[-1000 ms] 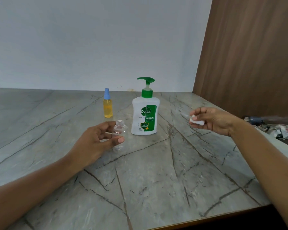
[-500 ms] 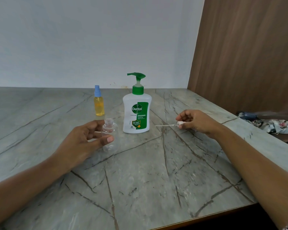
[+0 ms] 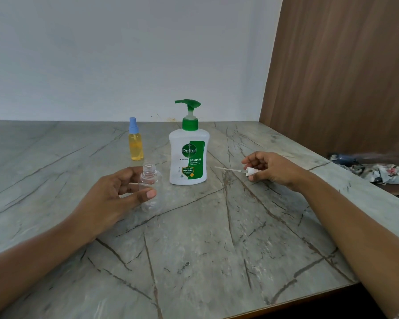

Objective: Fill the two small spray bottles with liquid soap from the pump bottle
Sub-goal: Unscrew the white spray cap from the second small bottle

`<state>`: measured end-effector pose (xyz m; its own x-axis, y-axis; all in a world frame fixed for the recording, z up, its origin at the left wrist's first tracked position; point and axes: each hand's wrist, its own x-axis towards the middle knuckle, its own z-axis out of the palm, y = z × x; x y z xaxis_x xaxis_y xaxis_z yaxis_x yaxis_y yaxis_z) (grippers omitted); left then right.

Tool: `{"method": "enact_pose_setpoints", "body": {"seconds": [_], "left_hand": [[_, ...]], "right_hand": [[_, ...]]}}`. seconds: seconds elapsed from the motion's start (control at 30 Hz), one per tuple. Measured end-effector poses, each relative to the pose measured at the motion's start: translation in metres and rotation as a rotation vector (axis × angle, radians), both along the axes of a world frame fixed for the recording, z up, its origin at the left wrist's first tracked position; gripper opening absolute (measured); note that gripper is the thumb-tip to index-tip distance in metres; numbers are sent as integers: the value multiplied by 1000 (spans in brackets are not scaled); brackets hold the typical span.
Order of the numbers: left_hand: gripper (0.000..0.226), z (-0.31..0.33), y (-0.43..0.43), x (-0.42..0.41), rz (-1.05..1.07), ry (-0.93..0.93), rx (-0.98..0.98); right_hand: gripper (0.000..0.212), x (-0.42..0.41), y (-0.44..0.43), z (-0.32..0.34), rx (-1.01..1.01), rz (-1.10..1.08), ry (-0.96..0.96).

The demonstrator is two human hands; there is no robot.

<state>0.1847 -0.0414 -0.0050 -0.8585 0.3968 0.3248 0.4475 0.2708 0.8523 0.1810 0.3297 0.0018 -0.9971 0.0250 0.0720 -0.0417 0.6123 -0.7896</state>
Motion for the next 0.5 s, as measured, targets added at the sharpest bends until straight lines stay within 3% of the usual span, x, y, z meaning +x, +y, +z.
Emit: {"method": "enact_pose_setpoints", "body": {"seconds": [0.33, 0.5], "left_hand": [[53, 0, 0, 0, 19, -2, -8], [47, 0, 1, 0, 31, 4, -12]], "right_hand": [[44, 4, 11, 5, -125, -36, 25], [45, 3, 7, 3, -1, -33, -18]]}}
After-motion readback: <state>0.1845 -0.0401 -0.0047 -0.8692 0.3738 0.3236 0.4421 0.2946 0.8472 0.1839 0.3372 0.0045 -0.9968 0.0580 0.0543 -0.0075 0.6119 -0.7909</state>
